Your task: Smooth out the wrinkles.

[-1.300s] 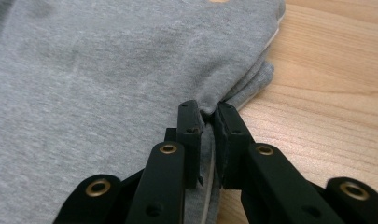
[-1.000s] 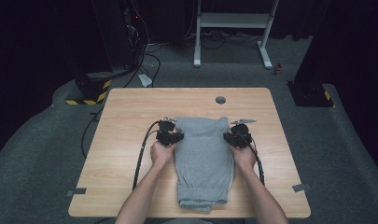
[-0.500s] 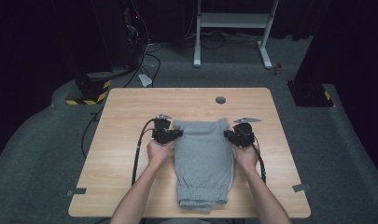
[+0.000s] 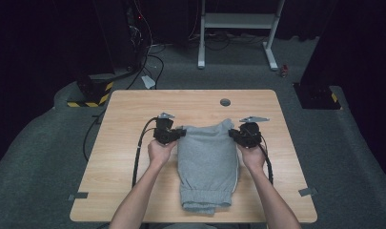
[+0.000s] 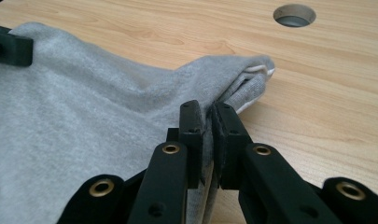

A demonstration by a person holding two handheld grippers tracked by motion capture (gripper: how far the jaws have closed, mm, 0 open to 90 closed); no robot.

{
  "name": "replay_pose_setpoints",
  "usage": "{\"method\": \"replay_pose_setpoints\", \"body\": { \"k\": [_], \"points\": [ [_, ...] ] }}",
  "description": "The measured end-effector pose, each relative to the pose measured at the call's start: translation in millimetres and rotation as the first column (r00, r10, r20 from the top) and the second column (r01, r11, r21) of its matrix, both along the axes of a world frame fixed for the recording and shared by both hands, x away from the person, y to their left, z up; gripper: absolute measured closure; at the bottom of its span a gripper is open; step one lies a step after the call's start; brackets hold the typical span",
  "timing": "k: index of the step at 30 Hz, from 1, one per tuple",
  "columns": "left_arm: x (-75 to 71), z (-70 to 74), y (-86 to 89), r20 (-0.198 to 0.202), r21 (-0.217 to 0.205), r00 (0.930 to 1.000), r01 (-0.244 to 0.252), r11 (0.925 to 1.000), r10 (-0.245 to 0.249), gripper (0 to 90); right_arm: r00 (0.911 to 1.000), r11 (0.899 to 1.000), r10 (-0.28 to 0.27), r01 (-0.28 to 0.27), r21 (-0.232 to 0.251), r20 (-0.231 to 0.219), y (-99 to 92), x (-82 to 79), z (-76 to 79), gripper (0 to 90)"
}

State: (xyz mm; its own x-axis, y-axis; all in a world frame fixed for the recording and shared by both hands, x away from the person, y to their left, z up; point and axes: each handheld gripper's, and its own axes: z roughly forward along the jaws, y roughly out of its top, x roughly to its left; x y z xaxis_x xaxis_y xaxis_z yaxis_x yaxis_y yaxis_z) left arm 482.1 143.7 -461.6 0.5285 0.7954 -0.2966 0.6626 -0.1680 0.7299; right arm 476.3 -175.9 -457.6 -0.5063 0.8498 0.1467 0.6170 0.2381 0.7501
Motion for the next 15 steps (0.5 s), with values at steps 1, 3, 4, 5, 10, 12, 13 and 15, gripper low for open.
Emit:
{"method": "replay_pose_setpoints", "body": {
  "k": [1,3,4,5,10,12,13,15],
  "points": [
    [-0.1,0.8,1.4,0.003,-0.004,1.0000,-0.001,1.0000,0.001,85.0,0.9999,1.000,0.007,-0.007,-0.005,0.007,0.3,0.6,1.3,83.2],
    [-0.3,2.4,4.2,0.004,-0.004,1.0000,-0.004,1.0000,0.004,85.0,0.9999,1.000,0.010,-0.010,0.000,0.008,1.0,2.2,5.1,83.2],
    [-0.4,2.9,4.5,0.000,-0.015,1.0000,-0.010,0.9998,0.010,85.1,1.0000,1.000,0.008,-0.008,0.004,0.003,1.4,2.9,6.7,83.2],
    [0.4,4.0,5.8,0.003,-0.016,1.0000,-0.008,0.9998,0.008,85.1,1.0000,1.000,0.007,-0.007,0.006,0.005,1.8,3.5,7.8,83.3],
    [13.4,23.8,8.1,0.025,-0.025,0.9994,-0.023,0.9994,0.023,85.1,0.9999,1.000,0.012,-0.012,-0.007,0.012,4.8,18.0,24.1,83.3],
    [22.4,34.7,9.1,0.035,-0.042,0.9985,-0.040,0.9983,0.042,85.1,0.9993,1.000,0.012,-0.011,-0.007,0.037,7.1,29.3,40.3,83.4],
    [27.1,40.4,9.4,0.043,-0.046,0.9979,-0.046,0.9978,0.048,85.1,0.9989,1.000,0.010,-0.009,-0.015,0.045,9.8,34.0,48.6,83.4],
    [34.1,53.2,8.9,0.065,-0.060,0.9958,-0.061,0.9964,0.065,85.1,0.9966,0.999,0.022,-0.019,-0.039,0.080,14.6,42.2,62.8,83.4]
  ]
}}
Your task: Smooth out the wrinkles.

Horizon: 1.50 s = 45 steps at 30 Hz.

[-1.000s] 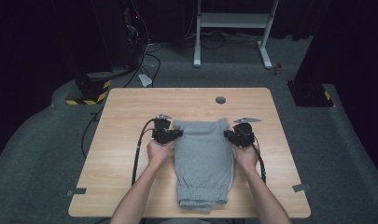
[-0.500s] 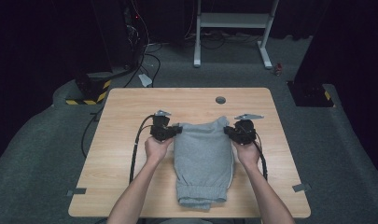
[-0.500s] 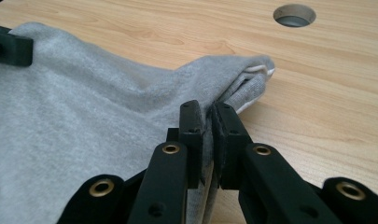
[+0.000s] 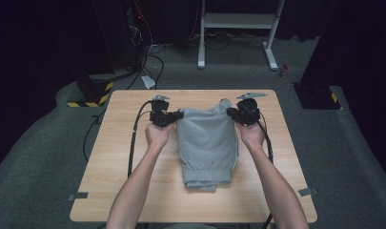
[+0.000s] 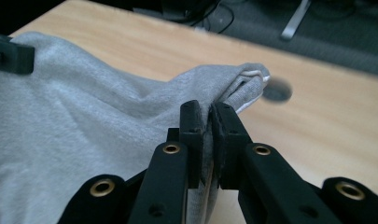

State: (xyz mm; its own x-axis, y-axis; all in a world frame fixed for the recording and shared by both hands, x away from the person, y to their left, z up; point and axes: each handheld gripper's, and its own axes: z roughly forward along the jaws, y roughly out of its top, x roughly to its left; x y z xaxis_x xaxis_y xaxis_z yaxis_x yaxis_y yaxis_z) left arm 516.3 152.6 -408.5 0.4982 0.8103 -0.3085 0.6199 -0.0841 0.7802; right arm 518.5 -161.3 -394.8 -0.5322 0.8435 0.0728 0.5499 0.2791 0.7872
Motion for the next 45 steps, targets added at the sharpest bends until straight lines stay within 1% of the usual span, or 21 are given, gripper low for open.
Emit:
{"method": "replay_pose_setpoints", "body": {
  "k": [1,2,4,5,6,7,9,11,13,16,19,23,27,28,30,32,34,37,39,43,45],
  "points": [
    [1.6,8.2,0.2,0.017,-0.015,0.9999,0.001,0.9999,0.000,85.1,0.9999,1.000,-0.002,0.002,-0.001,0.013,1.5,1.9,5.9,83.4],
    [0.4,13.9,-0.4,0.034,-0.029,0.9994,0.003,0.9996,-0.002,85.1,0.9996,1.000,-0.001,0.001,0.013,0.028,2.4,2.5,11.6,83.4],
    [-4.8,20.1,-2.1,0.056,-0.035,0.9982,0.024,0.9991,-0.022,85.1,0.9988,1.000,0.005,-0.006,0.023,0.048,2.2,-0.3,16.7,83.4],
    [-8.4,21.5,-3.6,0.072,-0.017,0.9967,0.040,0.9991,-0.039,85.1,0.9981,1.000,0.013,-0.015,0.026,0.060,1.7,-3.3,17.8,83.4],
    [-11.9,20.8,-5.1,0.076,-0.003,0.9955,0.058,0.9983,-0.057,85.1,0.9976,1.000,0.019,-0.021,0.022,0.066,1.8,-7.0,17.9,83.4],
    [-13.6,19.5,-6.0,0.076,0.003,0.9952,0.062,0.9980,-0.062,85.1,0.9966,0.999,0.031,-0.033,0.017,0.076,1.4,-10.8,16.3,83.3],
    [-15.5,15.2,-6.9,0.071,0.018,0.9938,0.084,0.9963,-0.085,85.0,0.9960,0.999,0.045,-0.047,0.019,0.077,1.2,-15.7,12.4,83.2],
    [-16.8,11.1,-6.4,0.066,0.033,0.9931,0.095,0.9950,-0.097,85.0,0.9950,0.998,0.062,-0.061,-0.008,0.078,3.4,-18.8,7.7,83.2],
    [-17.5,7.8,-4.9,0.056,0.027,0.9944,0.088,0.9958,-0.089,84.9,0.9950,0.998,0.070,-0.069,-0.012,0.072,4.7,-21.6,2.2,83.2],
    [-19.5,5.9,-1.7,0.053,0.030,0.9943,0.091,0.9954,-0.092,85.0,0.9960,0.998,0.068,-0.069,-0.001,0.057,4.1,-23.1,-2.7,83.2],
    [-25.9,6.1,-0.6,0.067,0.025,0.9930,0.096,0.9951,-0.097,84.9,0.9951,0.997,0.075,-0.075,0.007,0.064,2.0,-27.9,-2.7,83.2],
    [-32.7,5.3,0.8,0.084,0.034,0.9903,0.108,0.9936,-0.110,84.8,0.9935,0.996,0.087,-0.088,0.012,0.072,0.6,-38.5,-5.5,83.1],
    [-37.3,4.1,1.4,0.086,0.030,0.9899,0.111,0.9934,-0.113,84.8,0.9938,0.996,0.088,-0.089,0.014,0.067,0.0,-39.7,-8.4,83.2],
    [-39.5,3.9,1.3,0.086,0.024,0.9898,0.112,0.9934,-0.114,84.8,0.9938,0.996,0.087,-0.089,0.015,0.069,0.2,-40.5,-8.4,83.2],
    [-42.3,3.3,1.7,0.091,0.027,0.9886,0.118,0.9927,-0.120,84.8,0.9928,0.995,0.092,-0.094,0.016,0.077,0.5,-44.0,-8.5,83.2],
    [-45.7,2.6,1.7,0.089,0.024,0.9886,0.120,0.9924,-0.122,84.8,0.9918,0.995,0.098,-0.100,0.019,0.082,0.2,-48.6,-9.7,83.2],
    [-48.7,2.7,1.1,0.098,0.039,0.9865,0.128,0.9910,-0.131,84.8,0.9915,0.994,0.100,-0.103,0.030,0.082,-1.7,-53.2,-11.6,83.2],
    [-54.1,2.2,-0.5,0.100,0.026,0.9851,0.138,0.9901,-0.140,84.8,0.9918,0.994,0.101,-0.105,0.042,0.079,-5.3,-59.4,-14.8,83.1],
    [-59.3,0.3,-1.3,0.109,0.027,0.9824,0.150,0.9884,-0.152,84.7,0.9913,0.993,0.104,-0.108,0.048,0.081,-8.0,-63.7,-17.2,83.1],
    [-67.6,-3.8,-1.7,0.112,0.021,0.9802,0.162,0.9866,-0.163,84.8,0.9900,0.991,0.113,-0.118,0.059,0.085,-12.6,-73.4,-23.2,83.1],
    [-70.5,-4.5,-1.4,0.113,0.023,0.9798,0.164,0.9862,-0.165,84.8,0.9908,0.991,0.112,-0.118,0.068,0.076,-13.8,-77.1,-24.9,83.1]
  ]
}}
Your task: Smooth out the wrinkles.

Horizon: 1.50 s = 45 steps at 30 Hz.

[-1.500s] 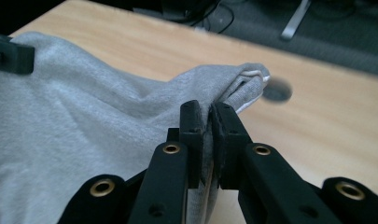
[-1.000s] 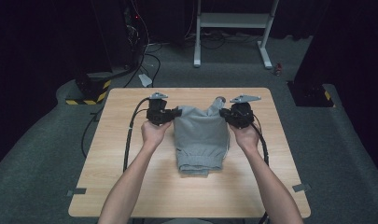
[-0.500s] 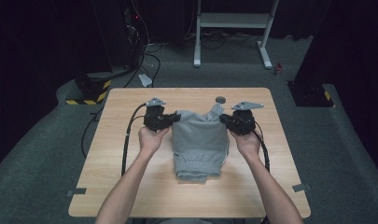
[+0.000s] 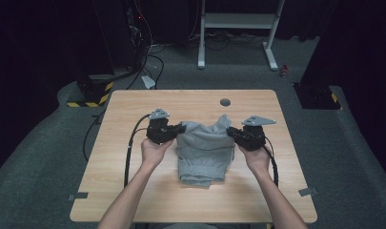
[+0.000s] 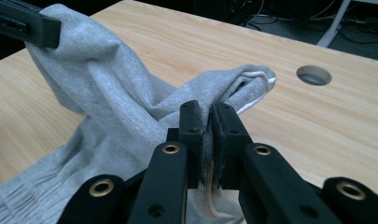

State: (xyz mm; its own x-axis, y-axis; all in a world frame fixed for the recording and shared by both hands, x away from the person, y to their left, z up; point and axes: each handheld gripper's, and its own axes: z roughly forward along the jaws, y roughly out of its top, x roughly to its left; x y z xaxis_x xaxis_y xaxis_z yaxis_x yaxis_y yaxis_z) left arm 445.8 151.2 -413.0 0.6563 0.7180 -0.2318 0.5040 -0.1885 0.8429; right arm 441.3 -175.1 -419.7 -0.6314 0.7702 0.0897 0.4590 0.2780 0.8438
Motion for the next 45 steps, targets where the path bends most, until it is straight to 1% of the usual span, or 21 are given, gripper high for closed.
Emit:
{"method": "replay_pose_setpoints", "body": {
  "k": [2,3,4,7,9,11,13,14,17,21,22,23,26,31,36,37,40,42,45],
  "points": [
    [-3.1,-0.2,0.1,0.004,0.008,1.0000,0.004,1.0000,-0.004,84.7,0.9999,1.000,0.010,-0.010,0.002,0.007,-1.5,-2.8,-1.4,83.1],
    [-4.7,-0.3,0.0,0.005,0.010,1.0000,0.006,0.9999,-0.006,84.8,1.0000,1.000,0.008,-0.008,0.005,0.003,-1.7,-4.3,-1.8,83.0],
    [-5.6,-0.5,-0.1,0.002,0.007,1.0000,0.008,0.9999,-0.008,84.8,0.9998,1.000,0.015,-0.015,-0.001,0.009,-2.4,-5.7,-2.6,82.9],
    [-9.0,-1.4,-1.1,0.004,0.002,0.9998,0.017,0.9999,-0.017,84.6,0.9998,1.000,0.020,-0.020,-0.006,0.008,-2.8,-9.2,-5.1,82.9],
    [-9.8,-2.4,-0.8,0.006,0.006,0.9998,0.020,0.9998,-0.020,84.6,0.9997,1.000,0.024,-0.024,-0.001,0.008,-3.3,-10.8,-6.8,82.9],
    [-11.3,-3.1,-0.6,0.001,-0.001,0.9998,0.018,0.9998,-0.018,84.6,0.9997,1.000,0.025,-0.025,0.001,-0.001,-3.9,-12.9,-7.7,82.9],
    [-12.4,-2.9,-0.3,0.007,0.007,0.9997,0.023,0.9997,-0.023,84.6,0.9995,1.000,0.030,-0.030,-0.001,0.004,-4.9,-14.0,-8.3,82.9],
    [-13.1,-2.9,-0.5,0.007,0.006,0.9997,0.023,0.9997,-0.023,84.6,0.9996,1.000,0.027,-0.027,0.003,-0.004,-5.1,-15.2,-8.3,82.9],
    [-14.3,-3.3,0.1,0.009,0.009,0.9996,0.026,0.9996,-0.027,84.6,0.9995,0.999,0.032,-0.032,0.004,0.002,-6.5,-16.8,-9.7,82.9],
    [-16.1,-4.4,1.7,0.007,0.006,0.9996,0.026,0.9996,-0.026,84.6,0.9994,0.999,0.033,-0.033,0.011,-0.011,-8.9,-19.3,-12.1,82.8],
    [-16.5,-4.6,2.1,0.008,0.008,0.9996,0.028,0.9996,-0.028,84.6,0.9993,0.999,0.038,-0.038,0.008,-0.006,-9.9,-19.3,-12.9,82.9],
    [-17.0,-4.7,2.7,0.014,0.017,0.9994,0.031,0.9994,-0.032,84.6,0.9992,0.999,0.039,-0.038,0.008,-0.011,-10.6,-20.1,-13.4,82.9],
    [-18.6,-5.6,4.5,0.012,0.021,0.9994,0.033,0.9992,-0.033,84.6,0.9989,0.999,0.045,-0.045,0.006,-0.010,-13.6,-22.2,-15.3,82.9],
    [-21.4,-9.9,6.9,0.007,0.028,0.9994,0.034,0.9990,-0.034,84.6,0.9982,0.998,0.057,-0.057,0.004,-0.017,-15.8,-27.8,-19.8,82.9],
    [-25.9,-12.9,7.4,0.014,0.050,0.9989,0.044,0.9978,-0.044,84.6,0.9977,0.998,0.064,-0.064,-0.001,-0.021,-17.1,-33.5,-25.3,82.8],
    [-27.1,-13.7,7.8,0.006,0.047,0.9989,0.046,0.9979,-0.046,84.6,0.9975,0.998,0.066,-0.066,0.001,-0.023,-17.2,-34.5,-26.1,82.8],
    [-30.2,-16.8,8.8,0.006,0.052,0.9986,0.053,0.9973,-0.053,84.5,0.9971,0.998,0.068,-0.068,0.000,-0.032,-17.4,-38.6,-29.8,82.7],
    [-32.7,-19.0,9.3,0.003,0.053,0.9984,0.057,0.9970,-0.057,84.4,0.9969,0.997,0.074,-0.074,-0.006,-0.026,-17.6,-41.1,-32.0,82.7],
    [-36.4,-21.4,10.7,-0.002,0.055,0.9980,0.063,0.9965,-0.063,84.4,0.9965,0.997,0.077,-0.077,-0.008,-0.032,-17.7,-45.1,-35.1,82.7]
  ]
}}
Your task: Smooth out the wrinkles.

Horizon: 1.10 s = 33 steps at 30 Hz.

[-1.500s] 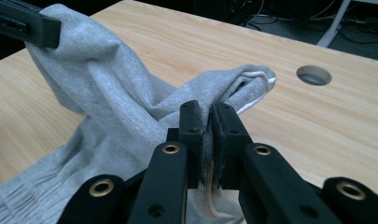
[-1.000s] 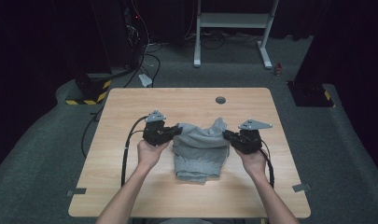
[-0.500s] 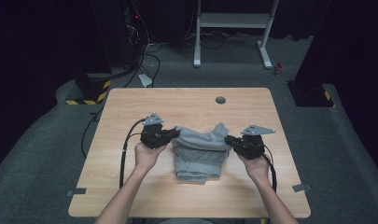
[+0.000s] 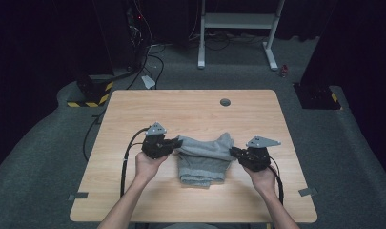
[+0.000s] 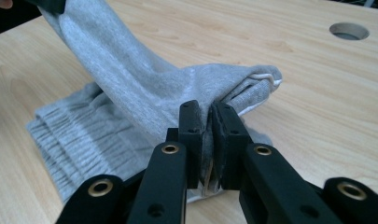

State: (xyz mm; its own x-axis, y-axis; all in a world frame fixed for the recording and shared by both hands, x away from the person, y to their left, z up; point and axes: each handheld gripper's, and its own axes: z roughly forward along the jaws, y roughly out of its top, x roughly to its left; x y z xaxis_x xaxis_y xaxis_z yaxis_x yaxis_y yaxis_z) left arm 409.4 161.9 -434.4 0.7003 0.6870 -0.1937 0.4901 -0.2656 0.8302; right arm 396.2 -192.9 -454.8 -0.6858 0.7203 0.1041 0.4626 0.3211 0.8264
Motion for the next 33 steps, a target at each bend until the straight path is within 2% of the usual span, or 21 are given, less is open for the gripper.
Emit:
{"method": "replay_pose_setpoints", "body": {
  "k": [7,14,23,27,33],
  "points": [
    [-6.5,-6.3,1.0,-0.004,0.020,0.9999,0.014,0.9997,-0.014,84.1,0.9999,1.000,0.015,-0.015,-0.022,-0.004,0.4,-10.1,-8.5,82.5],
    [-17.9,-17.4,2.9,-0.030,0.047,0.9988,0.040,0.9981,-0.038,84.0,0.9995,0.999,0.027,-0.027,-0.042,-0.019,0.2,-20.2,-18.4,82.3],
    [-33.2,-39.5,5.1,-0.092,0.051,0.9952,0.038,0.9980,-0.033,84.0,0.9978,0.994,0.043,-0.047,-0.095,-0.051,3.6,-29.6,-33.6,82.1],
    [-36.6,-49.5,4.3,-0.120,0.081,0.9924,0.035,0.9961,-0.025,83.9,0.9951,0.992,0.047,-0.056,-0.112,-0.087,4.6,-29.3,-44.0,81.9],
    [-39.4,-59.7,-0.5,-0.148,0.124,0.9890,0.028,0.9919,-0.010,84.0,0.9928,0.989,0.054,-0.068,-0.135,-0.107,6.0,-28.4,-49.5,81.7]
  ]
}}
